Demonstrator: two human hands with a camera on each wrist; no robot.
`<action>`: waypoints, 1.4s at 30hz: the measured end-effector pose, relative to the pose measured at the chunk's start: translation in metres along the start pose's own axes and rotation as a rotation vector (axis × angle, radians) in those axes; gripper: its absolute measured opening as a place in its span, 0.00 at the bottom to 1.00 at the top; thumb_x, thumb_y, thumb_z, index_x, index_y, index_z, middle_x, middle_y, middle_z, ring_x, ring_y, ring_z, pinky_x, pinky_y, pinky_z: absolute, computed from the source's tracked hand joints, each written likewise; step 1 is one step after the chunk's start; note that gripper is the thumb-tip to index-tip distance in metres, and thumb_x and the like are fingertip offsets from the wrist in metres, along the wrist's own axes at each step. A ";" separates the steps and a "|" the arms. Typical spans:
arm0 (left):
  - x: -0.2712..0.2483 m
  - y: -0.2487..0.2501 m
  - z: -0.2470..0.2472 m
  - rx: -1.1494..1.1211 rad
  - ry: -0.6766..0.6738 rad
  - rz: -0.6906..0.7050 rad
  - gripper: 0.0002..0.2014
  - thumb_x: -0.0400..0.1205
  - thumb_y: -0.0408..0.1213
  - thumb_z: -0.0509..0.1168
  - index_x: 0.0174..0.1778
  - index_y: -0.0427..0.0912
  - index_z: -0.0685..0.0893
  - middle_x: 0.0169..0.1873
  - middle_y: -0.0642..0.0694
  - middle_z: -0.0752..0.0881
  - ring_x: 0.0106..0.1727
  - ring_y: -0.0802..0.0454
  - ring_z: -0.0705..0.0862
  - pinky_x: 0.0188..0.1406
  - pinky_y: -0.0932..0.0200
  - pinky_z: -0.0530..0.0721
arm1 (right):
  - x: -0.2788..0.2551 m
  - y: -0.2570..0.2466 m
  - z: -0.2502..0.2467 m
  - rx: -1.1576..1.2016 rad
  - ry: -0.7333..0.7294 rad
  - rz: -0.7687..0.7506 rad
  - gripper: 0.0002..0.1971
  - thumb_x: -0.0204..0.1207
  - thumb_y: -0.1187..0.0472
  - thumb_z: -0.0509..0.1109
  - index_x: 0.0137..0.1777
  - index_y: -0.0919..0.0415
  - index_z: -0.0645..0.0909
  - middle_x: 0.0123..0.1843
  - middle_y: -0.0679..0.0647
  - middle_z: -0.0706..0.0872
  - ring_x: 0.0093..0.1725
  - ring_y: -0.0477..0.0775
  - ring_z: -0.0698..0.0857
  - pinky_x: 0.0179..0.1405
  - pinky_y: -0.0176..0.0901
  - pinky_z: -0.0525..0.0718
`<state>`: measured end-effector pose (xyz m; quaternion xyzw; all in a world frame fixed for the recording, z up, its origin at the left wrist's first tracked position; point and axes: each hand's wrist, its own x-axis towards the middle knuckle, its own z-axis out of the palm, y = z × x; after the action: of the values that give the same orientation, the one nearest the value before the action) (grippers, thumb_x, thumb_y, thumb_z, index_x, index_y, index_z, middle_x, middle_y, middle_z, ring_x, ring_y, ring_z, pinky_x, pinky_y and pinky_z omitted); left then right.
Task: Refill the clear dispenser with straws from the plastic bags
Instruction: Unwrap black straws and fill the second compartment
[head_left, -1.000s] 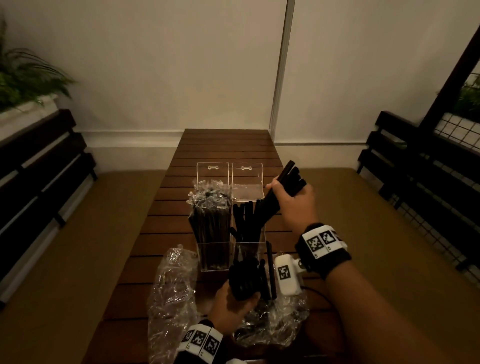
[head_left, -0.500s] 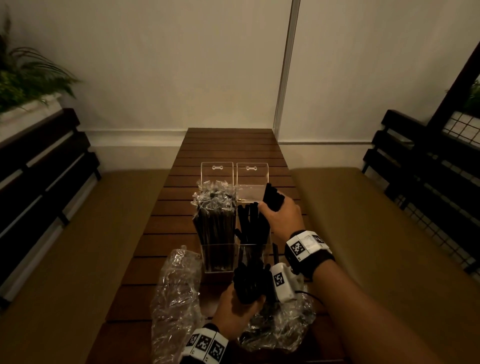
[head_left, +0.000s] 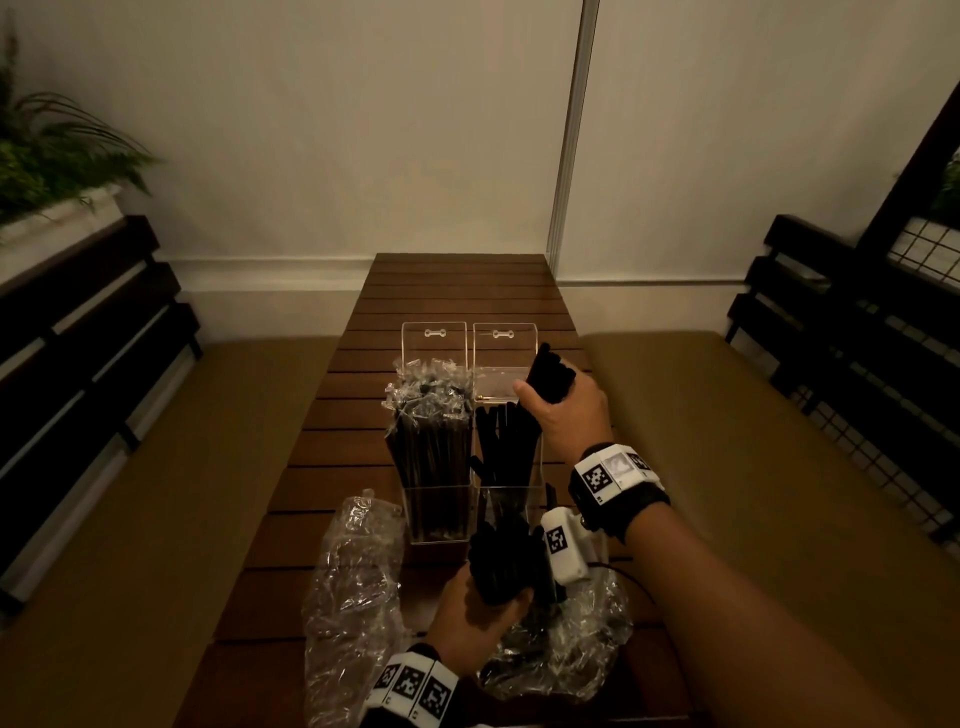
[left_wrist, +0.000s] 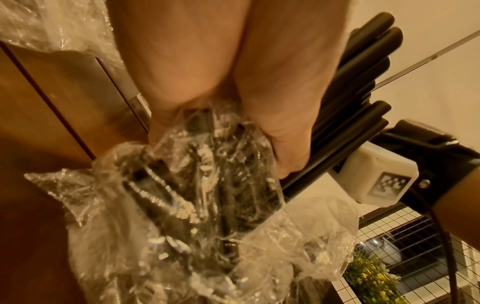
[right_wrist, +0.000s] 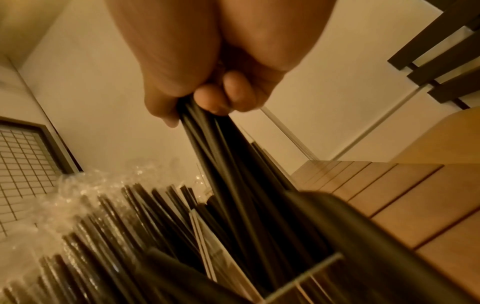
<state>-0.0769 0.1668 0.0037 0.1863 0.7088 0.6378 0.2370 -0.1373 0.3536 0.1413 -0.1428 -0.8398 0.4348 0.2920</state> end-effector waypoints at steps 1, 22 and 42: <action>0.000 -0.001 0.000 0.008 0.000 0.002 0.18 0.78 0.30 0.73 0.61 0.48 0.81 0.56 0.53 0.88 0.57 0.65 0.87 0.55 0.67 0.85 | -0.002 0.004 0.002 -0.018 -0.048 0.008 0.07 0.75 0.51 0.76 0.44 0.50 0.81 0.37 0.40 0.84 0.39 0.40 0.84 0.38 0.30 0.78; 0.007 -0.015 -0.010 0.185 -0.009 -0.045 0.18 0.80 0.27 0.70 0.66 0.34 0.79 0.54 0.50 0.87 0.51 0.72 0.86 0.50 0.75 0.82 | -0.103 0.040 -0.063 0.130 -0.613 0.364 0.28 0.85 0.64 0.59 0.82 0.44 0.62 0.51 0.26 0.86 0.47 0.27 0.82 0.48 0.30 0.83; 0.006 0.002 -0.004 0.234 -0.018 -0.039 0.33 0.64 0.60 0.66 0.63 0.45 0.80 0.55 0.48 0.87 0.55 0.53 0.87 0.60 0.49 0.86 | -0.142 0.057 -0.047 -0.010 -0.632 0.210 0.23 0.78 0.55 0.71 0.72 0.39 0.75 0.66 0.36 0.81 0.65 0.30 0.78 0.57 0.29 0.78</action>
<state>-0.0838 0.1669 0.0053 0.2047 0.7796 0.5444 0.2325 0.0032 0.3470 0.0646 -0.0878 -0.8716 0.4814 -0.0301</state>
